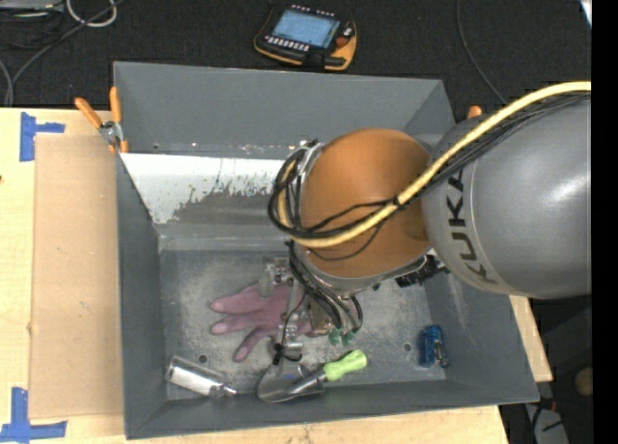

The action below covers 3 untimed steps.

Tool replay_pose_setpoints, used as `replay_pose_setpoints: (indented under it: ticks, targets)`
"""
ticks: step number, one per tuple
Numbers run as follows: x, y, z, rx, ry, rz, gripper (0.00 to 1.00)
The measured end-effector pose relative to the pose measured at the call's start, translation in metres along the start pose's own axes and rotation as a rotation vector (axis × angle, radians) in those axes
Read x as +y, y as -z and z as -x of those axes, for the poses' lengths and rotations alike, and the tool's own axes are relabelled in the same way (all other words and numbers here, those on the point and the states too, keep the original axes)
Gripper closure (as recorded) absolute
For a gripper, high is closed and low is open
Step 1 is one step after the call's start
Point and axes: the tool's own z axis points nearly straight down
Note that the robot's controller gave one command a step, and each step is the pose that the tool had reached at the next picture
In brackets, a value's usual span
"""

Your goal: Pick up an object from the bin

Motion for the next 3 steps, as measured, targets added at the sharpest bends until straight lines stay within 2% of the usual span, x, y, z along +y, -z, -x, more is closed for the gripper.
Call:
replay_pose_setpoints:
  ticks: [1, 2, 3]
  targets:
    - [-0.001, 0.003, 0.002, -0.007, -0.005, 0.001, 0.00]
    - [-0.044, -0.147, 0.080, -0.009, -0.035, 0.003, 0.00]
    - [-0.061, -0.160, 0.112, -0.018, 0.169, 0.006, 0.00]
